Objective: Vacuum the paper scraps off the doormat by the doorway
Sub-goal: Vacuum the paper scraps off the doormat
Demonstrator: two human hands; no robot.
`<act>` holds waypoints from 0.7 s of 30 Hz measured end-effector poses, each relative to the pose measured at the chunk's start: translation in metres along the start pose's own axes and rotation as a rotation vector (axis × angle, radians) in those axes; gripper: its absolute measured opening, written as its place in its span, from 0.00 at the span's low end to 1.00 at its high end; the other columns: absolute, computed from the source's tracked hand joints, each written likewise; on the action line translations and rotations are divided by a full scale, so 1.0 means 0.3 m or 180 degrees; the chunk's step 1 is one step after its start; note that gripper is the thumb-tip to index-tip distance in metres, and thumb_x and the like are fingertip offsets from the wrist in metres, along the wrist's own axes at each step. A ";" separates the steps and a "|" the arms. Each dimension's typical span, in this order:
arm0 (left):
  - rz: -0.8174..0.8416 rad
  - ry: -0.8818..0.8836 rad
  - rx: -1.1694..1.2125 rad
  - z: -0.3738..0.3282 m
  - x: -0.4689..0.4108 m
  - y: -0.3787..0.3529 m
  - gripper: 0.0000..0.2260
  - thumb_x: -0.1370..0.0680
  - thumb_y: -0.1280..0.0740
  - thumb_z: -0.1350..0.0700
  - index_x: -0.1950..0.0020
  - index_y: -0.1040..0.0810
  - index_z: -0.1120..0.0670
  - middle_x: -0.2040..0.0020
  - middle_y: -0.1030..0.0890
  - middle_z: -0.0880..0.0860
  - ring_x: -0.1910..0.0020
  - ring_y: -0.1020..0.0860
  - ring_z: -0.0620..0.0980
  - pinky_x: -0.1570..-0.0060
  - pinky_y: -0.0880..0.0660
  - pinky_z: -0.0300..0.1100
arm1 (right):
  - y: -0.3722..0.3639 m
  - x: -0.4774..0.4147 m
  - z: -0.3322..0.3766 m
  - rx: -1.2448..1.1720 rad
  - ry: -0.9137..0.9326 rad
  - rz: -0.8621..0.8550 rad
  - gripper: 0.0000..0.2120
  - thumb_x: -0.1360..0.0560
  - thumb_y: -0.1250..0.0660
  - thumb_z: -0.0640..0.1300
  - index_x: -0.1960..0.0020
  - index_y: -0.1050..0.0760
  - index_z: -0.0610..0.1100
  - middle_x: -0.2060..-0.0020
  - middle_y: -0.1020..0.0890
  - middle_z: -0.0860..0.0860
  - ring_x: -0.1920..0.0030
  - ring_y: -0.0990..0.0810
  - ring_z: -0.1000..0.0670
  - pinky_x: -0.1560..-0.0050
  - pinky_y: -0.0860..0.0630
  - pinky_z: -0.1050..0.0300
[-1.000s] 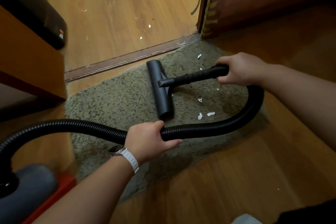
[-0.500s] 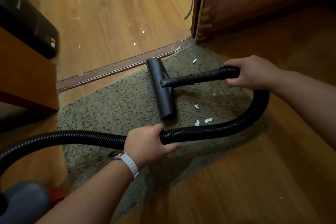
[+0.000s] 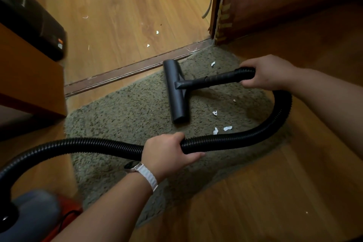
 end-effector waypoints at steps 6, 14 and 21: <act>-0.0043 -0.0056 0.0003 -0.015 0.028 -0.010 0.31 0.33 0.45 0.21 0.56 0.25 0.47 0.65 0.22 0.44 0.63 0.21 0.44 0.64 0.24 0.40 | 0.027 0.055 0.026 0.0229 0.0139 0.0099 0.10 0.24 0.29 0.51 0.44 0.23 0.57 0.64 0.21 0.53 0.65 0.23 0.52 0.67 0.30 0.55; -0.0150 0.0012 0.0306 -0.043 0.019 0.043 0.28 0.33 0.43 0.21 0.64 0.35 0.46 0.68 0.25 0.44 0.64 0.22 0.45 0.63 0.23 0.42 | 0.122 0.110 -0.060 0.0312 -0.0409 -0.0133 0.11 0.23 0.30 0.52 0.41 0.23 0.54 0.63 0.21 0.50 0.65 0.23 0.50 0.69 0.33 0.56; -0.0113 -0.0093 0.0147 -0.057 0.041 0.054 0.29 0.33 0.43 0.21 0.61 0.30 0.48 0.68 0.25 0.44 0.66 0.23 0.43 0.64 0.23 0.41 | 0.070 0.133 -0.053 0.0394 -0.0322 -0.0029 0.10 0.23 0.31 0.53 0.43 0.23 0.56 0.63 0.21 0.52 0.65 0.23 0.51 0.69 0.31 0.56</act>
Point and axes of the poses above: each hand's wrist, its own x-axis away from the middle knuckle, its own y-axis out of the back of the hand, z = x × y, the point moved 3 cm from there along -x, towards the middle knuckle
